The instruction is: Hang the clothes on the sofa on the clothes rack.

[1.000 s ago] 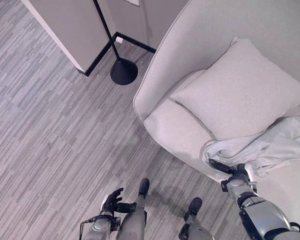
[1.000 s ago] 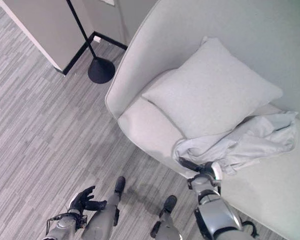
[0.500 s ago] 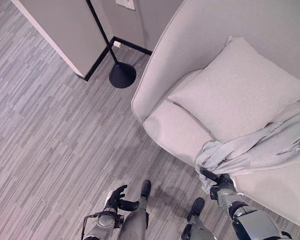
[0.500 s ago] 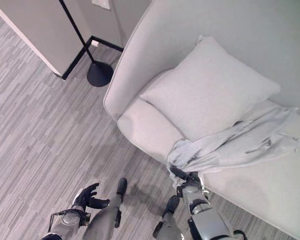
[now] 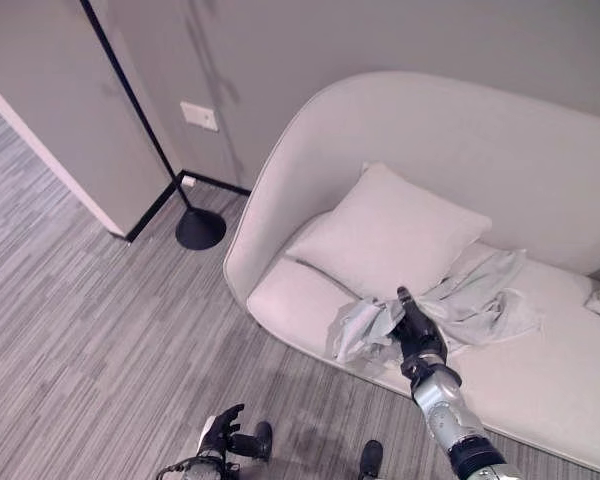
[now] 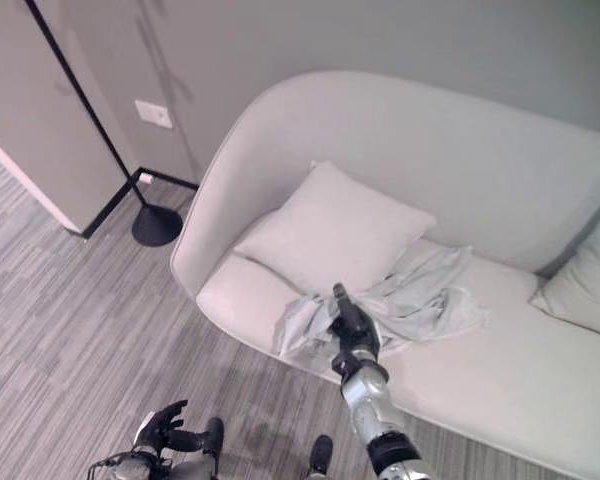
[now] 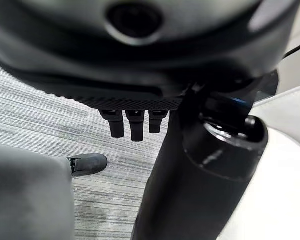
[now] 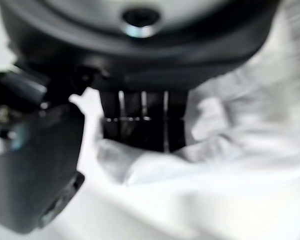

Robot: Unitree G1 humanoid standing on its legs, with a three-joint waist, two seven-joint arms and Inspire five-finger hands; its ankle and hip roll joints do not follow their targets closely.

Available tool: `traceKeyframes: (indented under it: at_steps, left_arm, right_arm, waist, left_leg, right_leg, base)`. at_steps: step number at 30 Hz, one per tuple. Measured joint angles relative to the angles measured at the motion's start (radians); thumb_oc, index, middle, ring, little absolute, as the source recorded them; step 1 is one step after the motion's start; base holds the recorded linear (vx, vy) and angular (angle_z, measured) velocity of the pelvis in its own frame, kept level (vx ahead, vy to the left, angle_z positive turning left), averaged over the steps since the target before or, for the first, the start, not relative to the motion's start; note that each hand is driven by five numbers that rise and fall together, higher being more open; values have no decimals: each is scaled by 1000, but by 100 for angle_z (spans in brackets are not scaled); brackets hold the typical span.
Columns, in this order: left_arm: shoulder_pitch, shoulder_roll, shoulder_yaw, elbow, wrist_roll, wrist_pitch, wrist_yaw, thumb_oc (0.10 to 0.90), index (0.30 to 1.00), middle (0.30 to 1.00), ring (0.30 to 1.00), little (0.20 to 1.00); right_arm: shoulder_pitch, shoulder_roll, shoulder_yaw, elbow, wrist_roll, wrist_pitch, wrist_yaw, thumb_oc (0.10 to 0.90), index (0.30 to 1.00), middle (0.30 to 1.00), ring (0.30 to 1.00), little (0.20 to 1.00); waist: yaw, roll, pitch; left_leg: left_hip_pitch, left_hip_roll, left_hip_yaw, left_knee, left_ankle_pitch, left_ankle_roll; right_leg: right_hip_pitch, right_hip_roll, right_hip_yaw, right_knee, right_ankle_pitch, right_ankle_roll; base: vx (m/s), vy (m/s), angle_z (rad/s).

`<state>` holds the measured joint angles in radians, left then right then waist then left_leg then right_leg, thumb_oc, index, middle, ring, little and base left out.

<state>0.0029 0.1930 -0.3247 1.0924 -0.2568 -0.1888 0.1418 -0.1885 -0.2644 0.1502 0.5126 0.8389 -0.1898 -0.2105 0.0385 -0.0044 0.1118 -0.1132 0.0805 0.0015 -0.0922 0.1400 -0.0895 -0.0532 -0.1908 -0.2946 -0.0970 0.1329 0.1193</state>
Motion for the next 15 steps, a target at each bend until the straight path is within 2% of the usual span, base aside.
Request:
traceKeyframes:
  at_steps: [1, 3, 7, 9, 15]
  left_arm:
    - [12, -2, 18, -27, 26, 2, -4, 800, 900, 900, 900, 900]
    - [42, 1, 23, -51, 27, 4, -3, 800, 900, 900, 900, 900]
    - [69, 4, 35, -178, 23, 16, -4, 800, 900, 900, 900, 900]
    - [72, 9, 33, -224, 17, 4, -4, 800, 900, 900, 900, 900]
    - [65, 18, 32, -346, -60, -2, -3, 800, 900, 900, 900, 900]
  right_arm:
    - [65, -5, -55, -161, -8, -11, 2, 400, 300, 300, 300, 300]
    - [78, -4, -61, -227, -42, -66, 21, 400, 300, 300, 300, 300]
    - [68, -75, -85, -412, -88, -75, 9, 400, 300, 300, 300, 300]
    - [26, -91, -82, -438, -123, -118, 5, 400, 300, 300, 300, 300]
    - [-125, -101, -81, -453, -158, -136, -61, 400, 300, 300, 300, 300]
  waist:
    - [5, 9, -11]
    - [-3, 16, -36]
    - [5, 25, -53]
    - [6, 18, -86]
    - [4, -3, -103]
  left_leg:
    - [25, -2, 3, -4, -5, 3]
    - [45, -2, 7, -4, -13, 2]
    - [78, -4, 10, -4, -21, 9]
    - [87, -1, 17, -4, -25, 9]
    - [107, 2, 33, -4, -26, 9]
  right_leg:
    - [24, -2, 1, -6, -3, 4]
    - [41, -5, 3, -6, -11, 4]
    - [72, -5, 8, -6, -11, 7]
    - [76, -4, 15, -6, -15, 9]
    - [85, 0, 32, -6, -12, 11]
  base:
    - [93, -31, -9]
    - [24, -22, -4]
    - [0, -3, -1]
    - [-5, -22, -10]
    - [-1, -8, -9]
